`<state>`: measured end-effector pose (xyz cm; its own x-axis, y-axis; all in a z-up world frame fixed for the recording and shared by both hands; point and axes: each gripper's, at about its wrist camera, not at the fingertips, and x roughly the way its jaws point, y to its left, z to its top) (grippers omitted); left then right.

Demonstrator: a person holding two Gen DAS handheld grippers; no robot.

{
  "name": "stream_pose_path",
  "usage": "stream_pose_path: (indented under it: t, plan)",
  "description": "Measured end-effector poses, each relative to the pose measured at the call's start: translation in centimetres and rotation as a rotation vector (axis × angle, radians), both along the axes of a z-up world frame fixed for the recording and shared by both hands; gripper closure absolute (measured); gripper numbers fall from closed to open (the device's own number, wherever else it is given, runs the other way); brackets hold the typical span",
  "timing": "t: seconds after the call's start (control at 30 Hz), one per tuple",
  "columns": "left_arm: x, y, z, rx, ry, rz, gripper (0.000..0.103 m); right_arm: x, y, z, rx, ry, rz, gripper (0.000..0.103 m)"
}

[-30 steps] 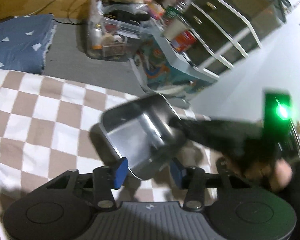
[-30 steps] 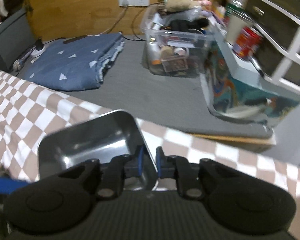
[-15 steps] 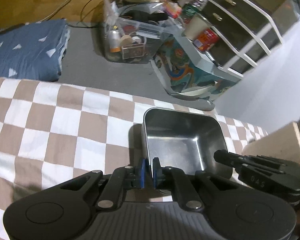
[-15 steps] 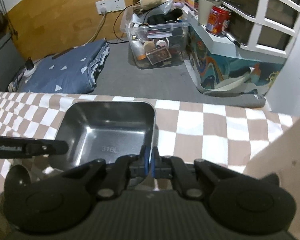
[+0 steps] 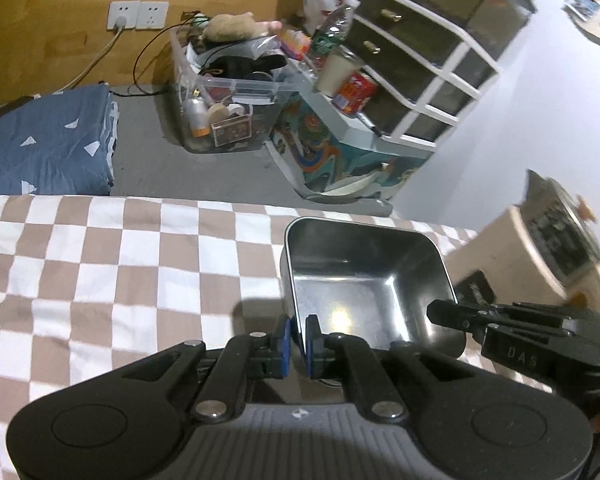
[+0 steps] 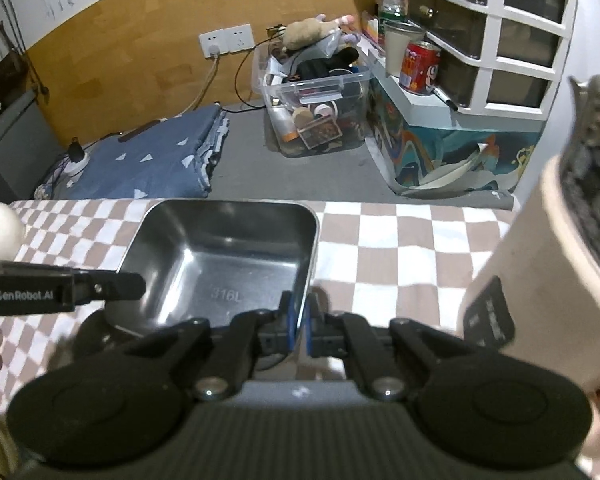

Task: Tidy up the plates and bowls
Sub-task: 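Carry the steel tray with both grippers beside the plate stack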

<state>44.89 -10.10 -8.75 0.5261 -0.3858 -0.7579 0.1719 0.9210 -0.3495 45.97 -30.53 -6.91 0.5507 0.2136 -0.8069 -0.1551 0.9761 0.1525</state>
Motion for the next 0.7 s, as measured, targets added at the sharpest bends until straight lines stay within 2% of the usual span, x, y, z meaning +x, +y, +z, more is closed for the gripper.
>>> stream_pose_path:
  t: [0.37,0.7]
  plan:
    - [-9.4,-0.4,3.5,0.030,-0.010,-0.040,0.095,-9.9,0.2,3.8,0.044,0.008,-0.035,0.096]
    - [-17.4,-0.5,3.3,0.022,0.026,-0.063,0.095,-18.0,-0.7,4.5,0.117,0.042,-0.076,0.096]
